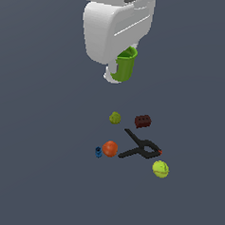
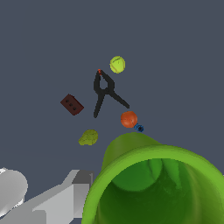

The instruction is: Pick up a designated object from a clutter of objects.

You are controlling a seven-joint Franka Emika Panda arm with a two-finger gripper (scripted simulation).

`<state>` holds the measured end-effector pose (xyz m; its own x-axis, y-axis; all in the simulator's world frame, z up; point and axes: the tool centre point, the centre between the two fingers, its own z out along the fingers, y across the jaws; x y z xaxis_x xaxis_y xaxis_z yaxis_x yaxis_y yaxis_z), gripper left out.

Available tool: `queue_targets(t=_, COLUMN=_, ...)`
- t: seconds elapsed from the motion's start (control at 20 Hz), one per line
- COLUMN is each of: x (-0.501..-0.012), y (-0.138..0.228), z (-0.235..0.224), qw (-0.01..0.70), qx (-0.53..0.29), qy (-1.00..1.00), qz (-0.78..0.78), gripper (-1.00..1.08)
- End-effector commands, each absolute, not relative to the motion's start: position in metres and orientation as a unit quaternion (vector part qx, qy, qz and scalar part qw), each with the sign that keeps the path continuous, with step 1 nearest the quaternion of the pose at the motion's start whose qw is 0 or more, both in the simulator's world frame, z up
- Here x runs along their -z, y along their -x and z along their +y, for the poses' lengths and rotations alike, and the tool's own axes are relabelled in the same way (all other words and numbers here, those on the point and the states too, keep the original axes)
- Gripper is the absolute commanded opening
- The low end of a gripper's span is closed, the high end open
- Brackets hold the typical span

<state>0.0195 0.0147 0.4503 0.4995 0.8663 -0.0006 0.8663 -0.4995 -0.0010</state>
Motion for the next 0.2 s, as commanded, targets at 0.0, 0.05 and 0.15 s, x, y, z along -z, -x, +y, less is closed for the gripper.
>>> queue_targets(t=0.0, x=-0.4542, y=-0.0213, z=0.0161, qw=0.000, qx=0.000, qy=0.866, qz=-0.500, gripper=-1.00)
queue_targets(t=0.05, x=-0.4548, y=-0.0217, z=0.0164, qw=0.000, qx=0.000, qy=0.866, qz=-0.500, gripper=-1.00)
queue_targets(t=0.15, x=-0.4553, y=-0.0219, z=0.0166, qw=0.000, qx=0.000, qy=0.866, qz=-0.500, gripper=-1.00)
